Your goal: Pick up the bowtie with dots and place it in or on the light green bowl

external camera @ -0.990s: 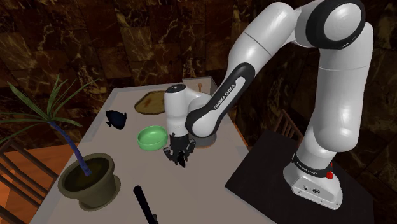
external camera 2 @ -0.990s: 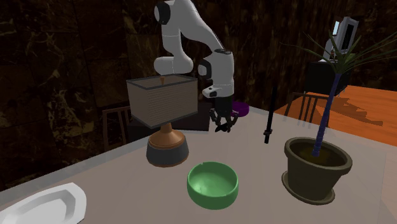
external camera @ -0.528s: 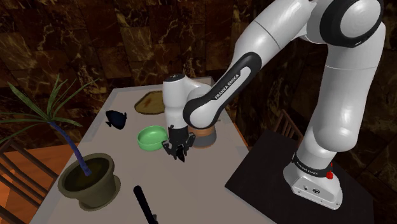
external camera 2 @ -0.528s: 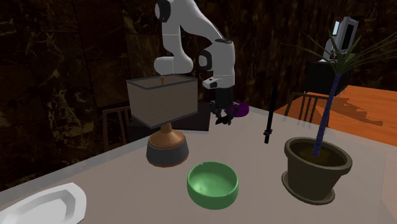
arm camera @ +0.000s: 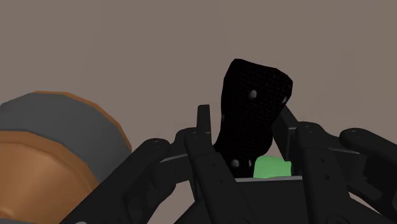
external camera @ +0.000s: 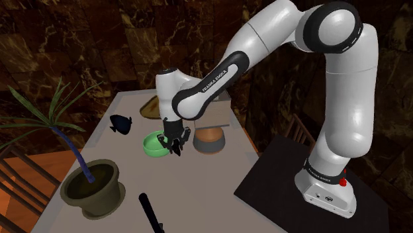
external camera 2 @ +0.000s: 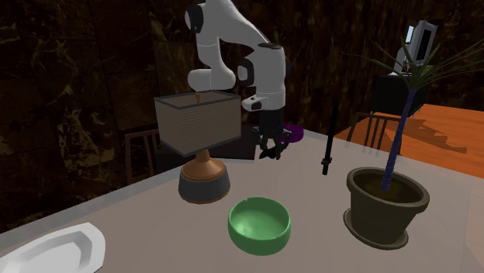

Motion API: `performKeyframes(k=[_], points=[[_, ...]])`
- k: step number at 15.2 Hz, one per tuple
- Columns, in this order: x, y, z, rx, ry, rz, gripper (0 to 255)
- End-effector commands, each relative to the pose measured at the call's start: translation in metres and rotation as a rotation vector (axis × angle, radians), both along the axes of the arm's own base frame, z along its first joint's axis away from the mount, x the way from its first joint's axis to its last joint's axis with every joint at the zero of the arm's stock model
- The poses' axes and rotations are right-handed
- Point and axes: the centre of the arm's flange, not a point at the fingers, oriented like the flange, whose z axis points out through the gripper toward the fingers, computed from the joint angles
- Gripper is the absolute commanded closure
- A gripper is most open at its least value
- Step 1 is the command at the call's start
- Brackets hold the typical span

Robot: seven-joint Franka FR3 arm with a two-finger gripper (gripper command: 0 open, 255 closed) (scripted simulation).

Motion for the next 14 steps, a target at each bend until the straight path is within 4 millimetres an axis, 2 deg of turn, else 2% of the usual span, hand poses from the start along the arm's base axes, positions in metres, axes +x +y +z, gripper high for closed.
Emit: performKeyframes(k=[1, 14], points=[[0.025, -0.006, -0.002, -0.001, 0.000, 0.000, 255], [0.195, -0.031, -0.003, -0.001, 0.000, 0.000, 255]])
